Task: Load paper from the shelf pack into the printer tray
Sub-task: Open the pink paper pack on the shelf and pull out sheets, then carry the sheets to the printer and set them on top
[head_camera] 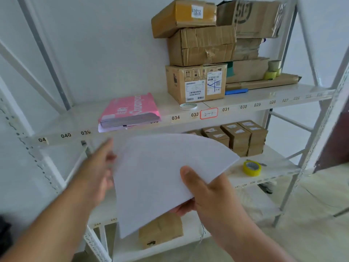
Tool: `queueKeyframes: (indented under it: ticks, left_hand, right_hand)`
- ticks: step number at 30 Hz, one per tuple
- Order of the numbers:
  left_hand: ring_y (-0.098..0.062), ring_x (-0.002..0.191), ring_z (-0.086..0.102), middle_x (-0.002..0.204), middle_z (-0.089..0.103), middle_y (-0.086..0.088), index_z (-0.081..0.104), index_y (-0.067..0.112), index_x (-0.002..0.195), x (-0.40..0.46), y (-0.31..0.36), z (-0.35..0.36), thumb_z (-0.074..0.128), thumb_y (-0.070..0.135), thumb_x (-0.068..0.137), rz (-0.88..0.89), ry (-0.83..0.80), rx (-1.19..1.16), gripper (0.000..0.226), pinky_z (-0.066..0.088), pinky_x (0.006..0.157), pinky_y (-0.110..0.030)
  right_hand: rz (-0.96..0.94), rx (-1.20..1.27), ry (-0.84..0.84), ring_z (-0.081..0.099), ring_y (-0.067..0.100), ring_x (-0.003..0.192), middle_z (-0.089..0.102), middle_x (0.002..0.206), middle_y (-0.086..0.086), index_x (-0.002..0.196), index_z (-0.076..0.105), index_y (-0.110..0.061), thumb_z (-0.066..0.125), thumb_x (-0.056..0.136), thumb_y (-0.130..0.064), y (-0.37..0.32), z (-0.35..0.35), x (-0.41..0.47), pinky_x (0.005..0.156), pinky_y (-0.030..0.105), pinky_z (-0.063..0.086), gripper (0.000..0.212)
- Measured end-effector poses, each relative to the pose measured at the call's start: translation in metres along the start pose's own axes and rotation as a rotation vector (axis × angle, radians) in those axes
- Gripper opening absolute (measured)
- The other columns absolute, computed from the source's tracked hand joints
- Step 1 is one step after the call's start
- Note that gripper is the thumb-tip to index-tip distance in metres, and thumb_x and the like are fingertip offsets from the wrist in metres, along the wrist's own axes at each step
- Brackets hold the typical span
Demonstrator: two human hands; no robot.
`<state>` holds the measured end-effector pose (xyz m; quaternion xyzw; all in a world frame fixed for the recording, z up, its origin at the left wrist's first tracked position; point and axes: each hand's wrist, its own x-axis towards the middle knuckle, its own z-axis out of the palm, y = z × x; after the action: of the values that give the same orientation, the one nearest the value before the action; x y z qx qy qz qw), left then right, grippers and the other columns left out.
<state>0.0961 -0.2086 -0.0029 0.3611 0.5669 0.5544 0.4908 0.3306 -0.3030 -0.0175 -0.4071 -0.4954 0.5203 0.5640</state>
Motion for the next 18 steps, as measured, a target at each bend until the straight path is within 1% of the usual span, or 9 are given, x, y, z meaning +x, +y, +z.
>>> queueKeyframes:
  ticks: [2,4,5,7,8,11,13,15,18]
  left_hand:
    - [-0.025,0.087,0.071,0.095,0.08,-0.007,0.069,0.015,0.104,-0.042,-0.024,0.016,0.06,0.045,0.098,-0.201,-0.139,-0.146,0.032,0.051,0.071,-0.038]
    - [-0.033,0.093,0.074,0.104,0.08,-0.015,0.072,0.01,0.113,-0.061,-0.039,0.027,0.064,0.029,0.098,-0.229,-0.204,-0.165,0.026,0.056,0.081,-0.044]
    - [-0.035,0.091,0.075,0.105,0.079,-0.018,0.071,0.008,0.115,-0.065,-0.044,0.031,0.066,0.022,0.096,-0.19,-0.203,-0.148,0.024,0.058,0.083,-0.046]
    - [-0.032,0.084,0.077,0.103,0.08,-0.015,0.069,0.01,0.116,-0.066,-0.05,0.038,0.069,0.011,0.095,-0.063,-0.136,-0.085,0.022,0.062,0.074,-0.043]
    - [-0.029,0.084,0.078,0.105,0.079,-0.013,0.068,0.013,0.117,-0.067,-0.05,0.043,0.07,0.009,0.094,-0.005,-0.12,-0.059,0.024,0.061,0.07,-0.041]
    - [-0.029,0.099,0.076,0.113,0.077,-0.005,0.065,0.025,0.121,-0.064,-0.048,0.06,0.072,0.01,0.092,0.119,-0.196,0.008,0.033,0.061,0.081,-0.047]
    - [-0.031,0.107,0.073,0.116,0.076,-0.003,0.063,0.026,0.124,-0.056,-0.043,0.068,0.071,0.008,0.093,0.177,-0.265,0.043,0.037,0.058,0.091,-0.052]
    - [-0.031,0.113,0.072,0.121,0.075,-0.004,0.061,0.024,0.129,-0.046,-0.041,0.084,0.068,0.003,0.094,0.206,-0.393,0.068,0.041,0.056,0.097,-0.052]
    - [-0.03,0.116,0.071,0.127,0.073,-0.006,0.058,0.021,0.135,-0.037,-0.038,0.12,0.063,-0.005,0.095,0.249,-0.62,0.118,0.047,0.055,0.098,-0.052]
  right_hand:
    - [-0.014,-0.063,0.011,0.074,0.023,0.059,0.079,0.083,0.012,0.112,0.068,-0.014,0.05,0.109,-0.016,0.008,-0.007,-0.009,0.051,0.029,0.058,0.018]
    - [-0.028,-0.174,0.0,0.073,0.019,0.058,0.079,0.081,0.008,0.107,0.069,-0.019,0.052,0.108,-0.02,0.018,-0.016,-0.019,0.052,0.029,0.058,0.018]
    - [-0.028,-0.189,-0.001,0.074,0.02,0.061,0.079,0.083,0.008,0.107,0.069,-0.02,0.054,0.107,-0.021,0.023,-0.022,-0.023,0.054,0.031,0.059,0.016]
    - [-0.025,-0.141,0.0,0.077,0.022,0.075,0.08,0.092,0.005,0.114,0.069,-0.023,0.061,0.101,-0.024,0.032,-0.037,-0.032,0.058,0.035,0.062,0.015]
    - [-0.007,-0.07,0.009,0.079,0.024,0.084,0.081,0.098,0.003,0.118,0.068,-0.025,0.065,0.096,-0.026,0.037,-0.045,-0.036,0.061,0.038,0.063,0.022]
    - [0.169,0.363,0.095,0.077,0.032,0.105,0.078,0.119,0.013,0.13,0.067,-0.015,0.074,0.095,-0.025,0.048,-0.08,-0.043,0.075,0.047,0.064,0.037]
    - [0.26,0.504,0.121,0.076,0.032,0.098,0.075,0.123,0.017,0.131,0.069,-0.007,0.063,0.097,-0.028,0.047,-0.106,-0.04,0.072,0.045,0.064,0.041]
    - [0.303,0.516,0.189,0.073,0.029,0.083,0.076,0.113,0.016,0.131,0.069,-0.006,0.061,0.092,-0.037,0.043,-0.134,-0.035,0.065,0.039,0.058,0.051]
    - [0.273,0.347,0.229,0.074,0.034,0.09,0.077,0.116,0.018,0.131,0.07,-0.005,0.065,0.095,-0.033,0.033,-0.161,-0.03,0.076,0.042,0.057,0.046]
